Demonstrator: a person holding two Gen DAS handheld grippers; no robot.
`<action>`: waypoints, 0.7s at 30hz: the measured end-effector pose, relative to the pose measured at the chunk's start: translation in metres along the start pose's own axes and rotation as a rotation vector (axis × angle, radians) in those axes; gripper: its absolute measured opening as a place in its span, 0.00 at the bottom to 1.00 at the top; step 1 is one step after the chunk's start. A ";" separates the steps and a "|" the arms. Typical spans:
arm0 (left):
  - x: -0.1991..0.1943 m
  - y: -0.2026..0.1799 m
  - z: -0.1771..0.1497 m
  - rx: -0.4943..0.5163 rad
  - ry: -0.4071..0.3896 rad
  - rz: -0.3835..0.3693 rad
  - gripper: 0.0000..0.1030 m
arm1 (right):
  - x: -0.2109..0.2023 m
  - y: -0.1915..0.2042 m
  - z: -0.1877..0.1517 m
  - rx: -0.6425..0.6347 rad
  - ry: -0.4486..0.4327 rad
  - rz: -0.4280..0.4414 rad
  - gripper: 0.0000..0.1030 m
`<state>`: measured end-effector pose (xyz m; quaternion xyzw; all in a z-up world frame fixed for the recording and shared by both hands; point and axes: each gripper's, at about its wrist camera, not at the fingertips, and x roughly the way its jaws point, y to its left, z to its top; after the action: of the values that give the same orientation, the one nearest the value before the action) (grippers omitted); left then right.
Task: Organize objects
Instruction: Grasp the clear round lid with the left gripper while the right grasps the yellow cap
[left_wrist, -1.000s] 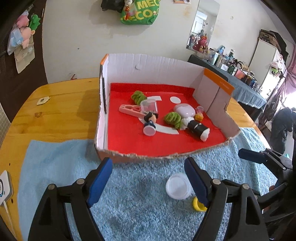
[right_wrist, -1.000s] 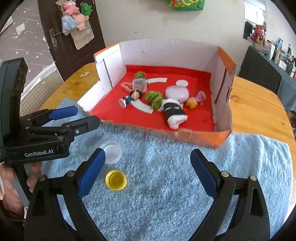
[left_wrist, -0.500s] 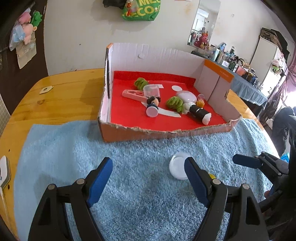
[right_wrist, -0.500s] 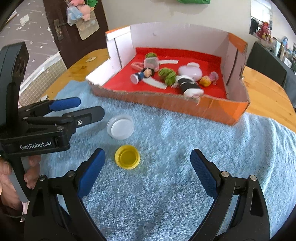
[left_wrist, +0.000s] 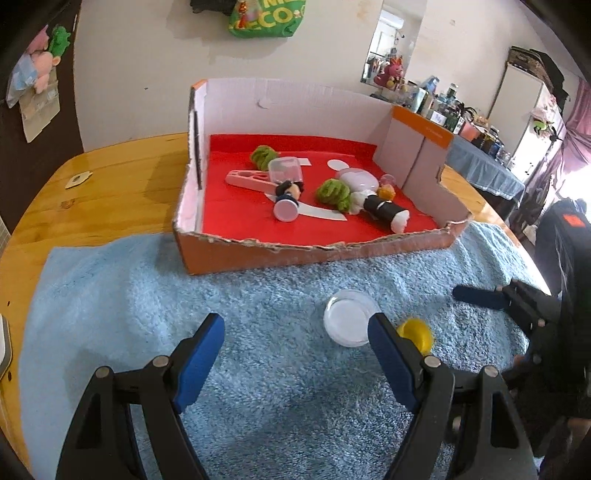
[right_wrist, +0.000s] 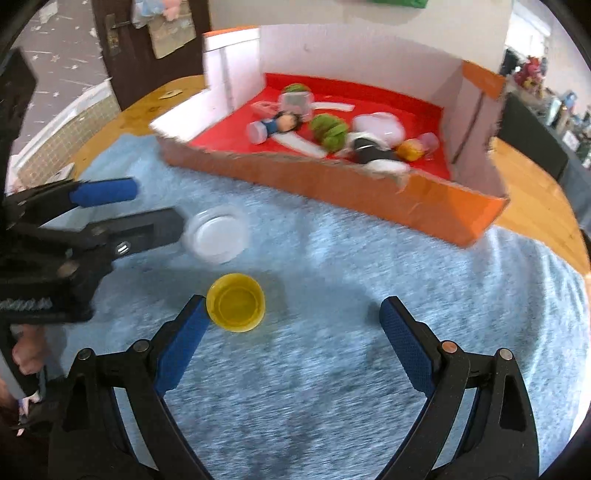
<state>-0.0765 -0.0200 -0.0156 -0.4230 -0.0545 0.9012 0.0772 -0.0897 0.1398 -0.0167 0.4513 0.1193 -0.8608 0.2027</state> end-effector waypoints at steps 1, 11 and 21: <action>0.000 -0.001 0.000 0.004 0.001 -0.001 0.79 | 0.001 -0.005 0.001 0.008 -0.001 -0.020 0.91; 0.012 -0.019 -0.006 0.078 0.027 -0.026 0.75 | 0.004 -0.026 0.001 0.042 -0.014 -0.048 0.83; 0.016 -0.033 -0.009 0.150 0.018 -0.008 0.61 | 0.003 -0.025 0.001 0.052 -0.022 -0.006 0.50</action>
<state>-0.0762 0.0155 -0.0280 -0.4238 0.0125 0.8986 0.1127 -0.1031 0.1611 -0.0182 0.4467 0.0963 -0.8690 0.1897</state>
